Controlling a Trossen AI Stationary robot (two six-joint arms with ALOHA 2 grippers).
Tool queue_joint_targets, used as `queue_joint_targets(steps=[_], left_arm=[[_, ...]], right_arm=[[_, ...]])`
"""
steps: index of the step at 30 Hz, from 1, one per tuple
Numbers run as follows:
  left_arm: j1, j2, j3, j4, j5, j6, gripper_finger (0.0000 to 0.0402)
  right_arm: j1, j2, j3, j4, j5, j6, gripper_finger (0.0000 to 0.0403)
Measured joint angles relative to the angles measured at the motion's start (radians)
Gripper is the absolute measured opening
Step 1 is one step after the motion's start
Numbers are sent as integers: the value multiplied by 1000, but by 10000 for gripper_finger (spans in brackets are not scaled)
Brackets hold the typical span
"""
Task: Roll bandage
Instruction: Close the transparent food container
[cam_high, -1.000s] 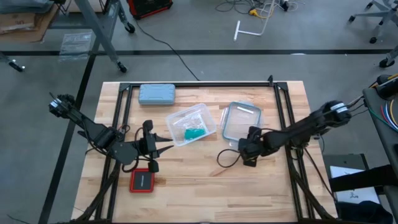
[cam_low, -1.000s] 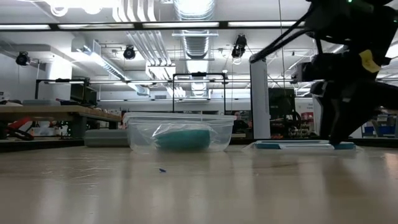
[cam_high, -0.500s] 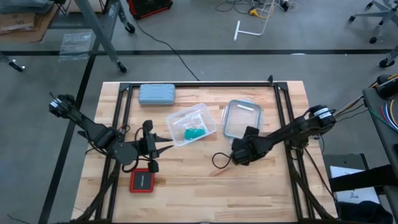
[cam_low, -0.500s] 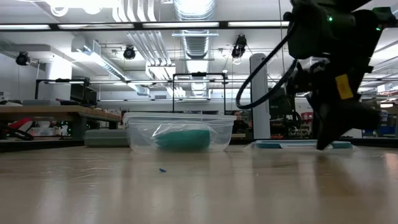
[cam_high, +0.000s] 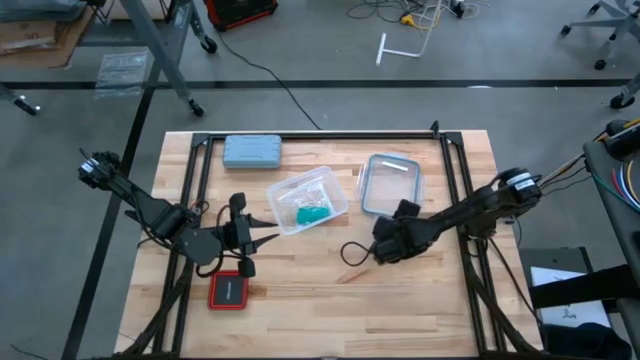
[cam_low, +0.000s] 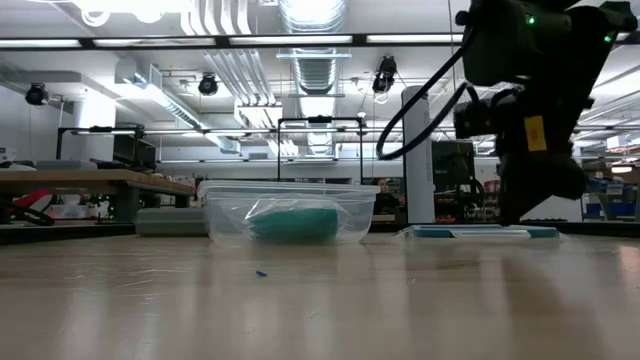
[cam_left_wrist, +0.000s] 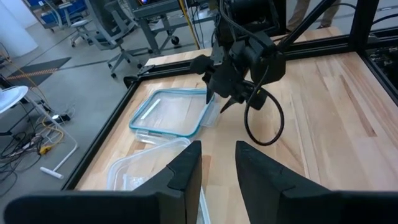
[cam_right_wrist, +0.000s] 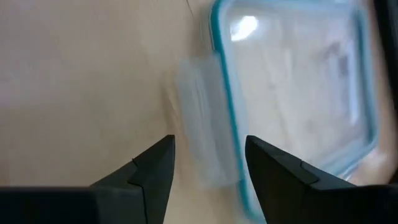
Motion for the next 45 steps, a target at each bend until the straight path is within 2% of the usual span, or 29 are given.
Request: queue_joint_targets(steps=[5, 8, 10, 12, 17, 20, 24, 34, 40, 45], left_arm=[[0, 0, -1, 0, 1, -18, 90], [0, 0, -4, 1, 2, -24, 85], [0, 0, -7, 1, 2, -26, 81], [0, 0, -8, 1, 2, -26, 77], [2, 0, -10, 3, 2, -26, 81], [2, 0, -11, 4, 2, -26, 88], [6, 0, -13, 4, 1, -20, 95], [25, 0, -26, 6, 1, -19, 91], [29, 0, -39, 10, 0, -19, 78], [34, 0, -40, 12, 0, -19, 81]], right_arm=[[-15, -96, -6, -116, -177, 185, 190], [-49, -229, -35, -182, -354, 269, 190], [-80, -345, -80, -163, -473, 346, 190], [-93, -463, -152, -102, -536, 454, 190], [-78, -734, -378, 136, -500, 743, 190], [-76, -839, -469, 137, -423, 884, 190], [-76, -910, -556, 146, -328, 1017, 190], [-77, -886, -654, 314, -208, 1169, 190], [-77, -856, -637, 322, -188, 1171, 190], [-77, -802, -632, 394, -173, 1172, 190]])
